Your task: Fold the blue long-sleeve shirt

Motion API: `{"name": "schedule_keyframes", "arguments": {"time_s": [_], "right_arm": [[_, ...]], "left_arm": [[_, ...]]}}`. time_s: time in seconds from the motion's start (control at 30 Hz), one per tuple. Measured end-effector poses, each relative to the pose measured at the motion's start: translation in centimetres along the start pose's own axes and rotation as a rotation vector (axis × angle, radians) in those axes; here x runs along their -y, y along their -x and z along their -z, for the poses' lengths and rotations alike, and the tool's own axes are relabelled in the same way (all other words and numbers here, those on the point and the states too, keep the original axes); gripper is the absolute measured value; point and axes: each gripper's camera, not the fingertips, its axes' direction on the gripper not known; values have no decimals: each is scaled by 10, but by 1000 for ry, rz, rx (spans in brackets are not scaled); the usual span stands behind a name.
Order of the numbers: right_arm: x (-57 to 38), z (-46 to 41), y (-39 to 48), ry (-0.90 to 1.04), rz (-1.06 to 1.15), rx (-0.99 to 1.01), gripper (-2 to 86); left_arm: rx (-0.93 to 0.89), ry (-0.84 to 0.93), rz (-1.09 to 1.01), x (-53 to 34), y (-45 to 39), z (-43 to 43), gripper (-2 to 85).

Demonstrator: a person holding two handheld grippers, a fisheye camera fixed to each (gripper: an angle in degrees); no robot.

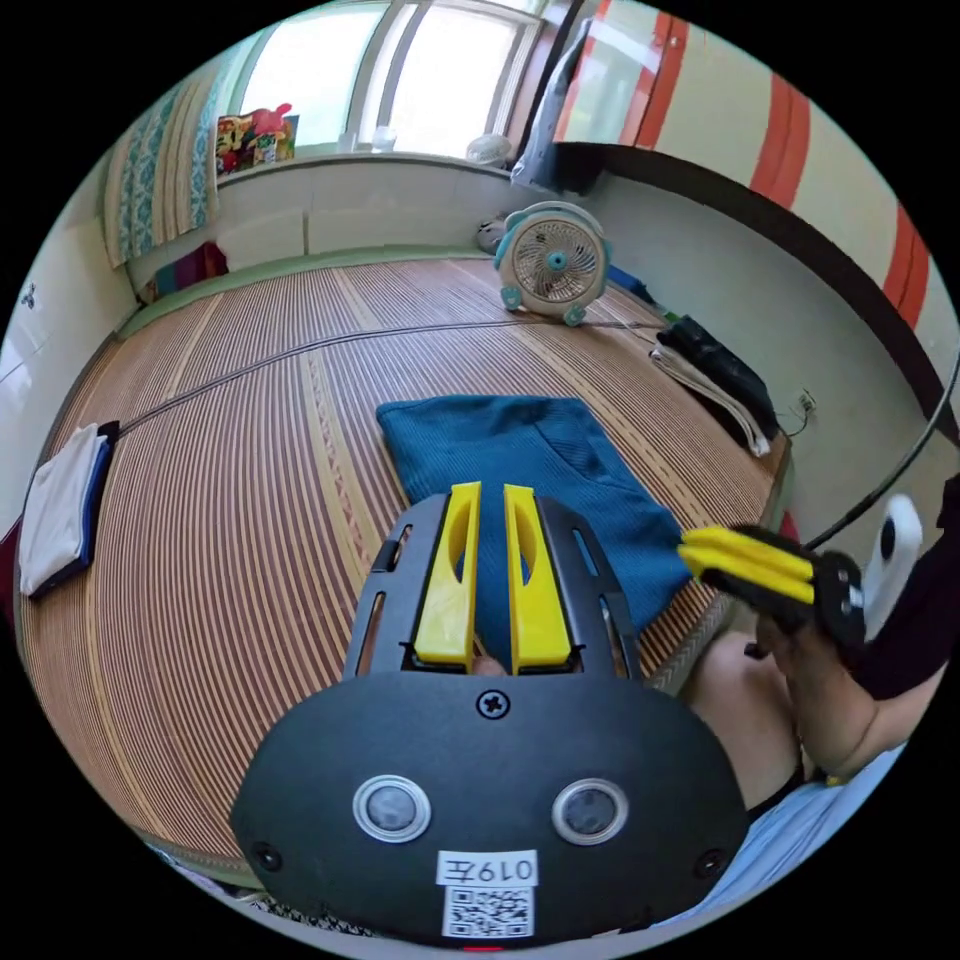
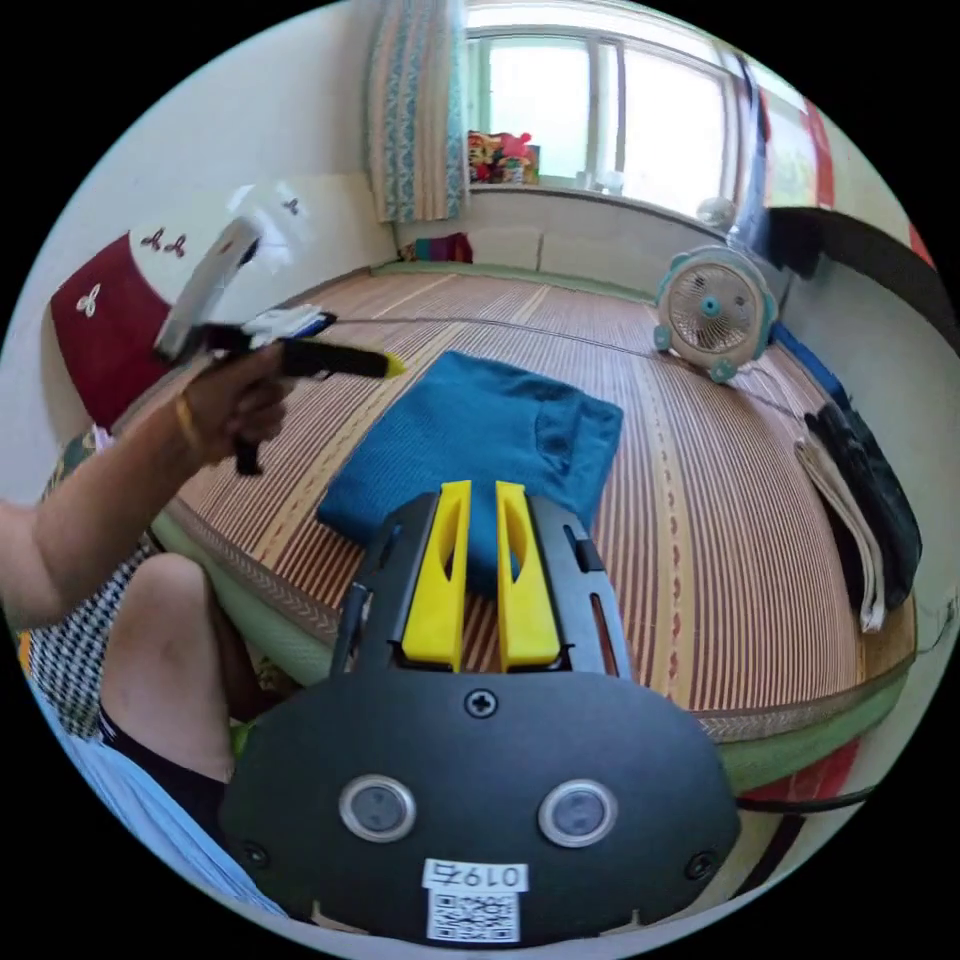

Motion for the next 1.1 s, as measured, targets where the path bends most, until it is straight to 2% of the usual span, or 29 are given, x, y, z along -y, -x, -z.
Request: {"name": "schedule_keyframes", "arguments": {"time_s": [0.23, 0.37, 0.4, 0.47, 0.6, 0.8, 0.97, 1.1], "right_arm": [[56, -3, -120, 88, -213, 119, 60], [91, -24, -198, 159, -413, 405, 72], [99, -29, -213, 180, -443, 423, 72], [110, -36, -228, 224, -450, 402, 70], [127, -50, -261, 287, -530, 494, 62], [146, -40, -295, 257, -570, 520, 3], [159, -35, -306, 294, -530, 498, 11], [174, -13, -322, 222, -537, 491, 32]], "left_arm": [[57, 65, -113, -108, -90, -4, 8], [117, 56, -122, -149, -121, -9, 8], [115, 60, -115, -157, -125, -11, 8], [116, 49, -111, -168, -131, -11, 7], [118, 47, -116, -190, -143, -16, 6], [120, 41, -129, -220, -159, -20, 6], [127, 41, -142, -242, -171, -23, 5], [116, 40, -128, -257, -176, -24, 5]]}}
